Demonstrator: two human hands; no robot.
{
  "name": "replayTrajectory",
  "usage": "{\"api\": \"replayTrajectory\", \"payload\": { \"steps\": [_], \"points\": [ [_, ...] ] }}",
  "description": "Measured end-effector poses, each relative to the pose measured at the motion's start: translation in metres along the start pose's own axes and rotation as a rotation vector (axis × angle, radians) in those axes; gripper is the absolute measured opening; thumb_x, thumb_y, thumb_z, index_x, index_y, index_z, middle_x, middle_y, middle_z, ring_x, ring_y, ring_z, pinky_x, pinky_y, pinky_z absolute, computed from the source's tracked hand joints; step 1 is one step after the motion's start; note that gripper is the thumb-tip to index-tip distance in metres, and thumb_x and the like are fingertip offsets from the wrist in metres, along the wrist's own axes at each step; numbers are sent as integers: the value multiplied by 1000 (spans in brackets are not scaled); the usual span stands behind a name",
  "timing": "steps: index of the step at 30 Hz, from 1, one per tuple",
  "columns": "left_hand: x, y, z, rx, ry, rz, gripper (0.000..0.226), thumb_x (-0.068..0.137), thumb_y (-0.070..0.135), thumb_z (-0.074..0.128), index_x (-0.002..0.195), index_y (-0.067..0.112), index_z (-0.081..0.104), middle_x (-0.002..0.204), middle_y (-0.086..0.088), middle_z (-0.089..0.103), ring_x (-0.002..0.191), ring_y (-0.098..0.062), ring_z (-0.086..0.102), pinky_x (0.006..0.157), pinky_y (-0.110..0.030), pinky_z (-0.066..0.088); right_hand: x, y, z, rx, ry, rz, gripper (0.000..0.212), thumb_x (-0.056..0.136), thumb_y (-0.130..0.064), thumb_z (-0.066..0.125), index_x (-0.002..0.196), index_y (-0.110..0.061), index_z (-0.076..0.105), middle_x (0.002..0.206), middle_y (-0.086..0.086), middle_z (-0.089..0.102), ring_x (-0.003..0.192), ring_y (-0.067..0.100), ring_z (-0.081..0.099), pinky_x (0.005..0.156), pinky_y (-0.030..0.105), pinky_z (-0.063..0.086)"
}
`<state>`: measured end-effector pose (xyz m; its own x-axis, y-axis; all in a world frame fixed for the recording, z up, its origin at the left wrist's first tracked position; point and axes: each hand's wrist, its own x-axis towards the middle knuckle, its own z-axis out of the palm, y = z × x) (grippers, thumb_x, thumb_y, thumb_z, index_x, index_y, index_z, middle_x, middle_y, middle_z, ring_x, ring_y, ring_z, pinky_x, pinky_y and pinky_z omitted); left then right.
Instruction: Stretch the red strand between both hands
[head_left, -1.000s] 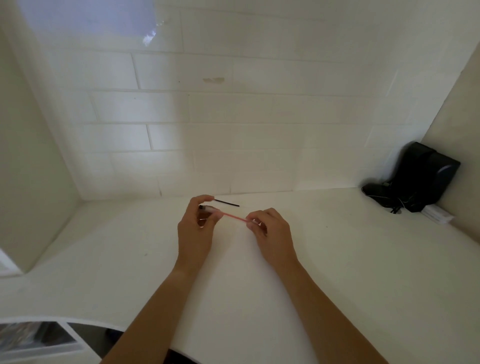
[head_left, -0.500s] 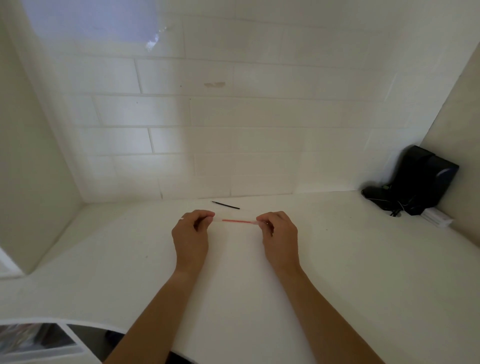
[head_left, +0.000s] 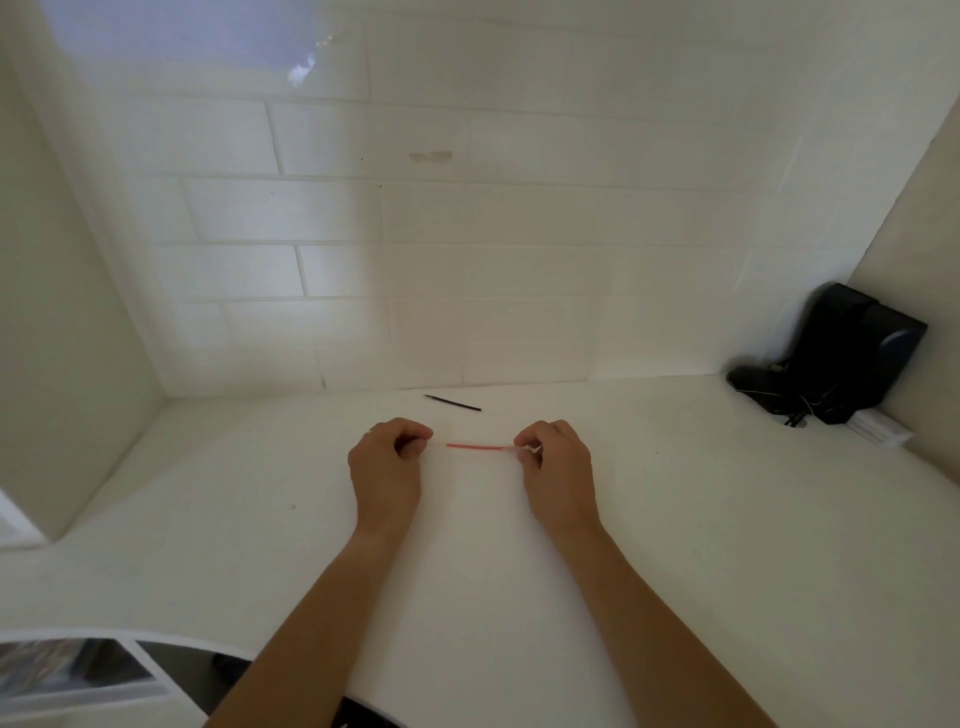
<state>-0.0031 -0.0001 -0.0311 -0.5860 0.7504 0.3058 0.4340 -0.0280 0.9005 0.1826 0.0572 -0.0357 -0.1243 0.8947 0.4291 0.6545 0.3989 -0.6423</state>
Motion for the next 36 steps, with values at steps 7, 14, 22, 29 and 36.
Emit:
{"api": "replayTrajectory", "payload": {
  "steps": [7,14,22,29,36],
  "points": [
    [1,-2,2,56,7,24,29,83,-11,62,85,14,77,88,1,74,88,-16,67,82,-22,50,1,-1,0,29,-5,31,14,86,-1,63,91,-13,69,96,1,59,81,12,58,77,22,48],
    [4,-7,8,199,-8,65,31,85,-11,59,87,16,74,87,1,70,87,-18,60,68,-8,36,2,1,-1,26,-13,40,14,89,-1,63,94,-12,69,98,1,57,83,9,57,74,10,39],
    [7,-10,12,263,-28,84,37,82,-16,54,86,16,72,80,3,62,93,-25,56,66,-16,33,3,2,2,6,-14,29,13,89,0,62,94,-10,68,99,1,56,82,7,55,67,2,37],
    [7,-11,12,274,-33,90,35,83,-14,54,87,16,72,81,3,60,91,-27,56,70,-24,34,3,3,3,22,-22,32,13,89,-1,61,95,-10,67,102,2,56,87,11,58,77,16,42],
    [8,-11,12,276,-46,88,34,82,-13,52,86,15,72,84,-1,64,92,-28,57,74,-31,43,2,3,4,24,-25,38,15,89,0,61,96,-11,67,101,1,55,86,11,57,73,11,40]
  ]
}}
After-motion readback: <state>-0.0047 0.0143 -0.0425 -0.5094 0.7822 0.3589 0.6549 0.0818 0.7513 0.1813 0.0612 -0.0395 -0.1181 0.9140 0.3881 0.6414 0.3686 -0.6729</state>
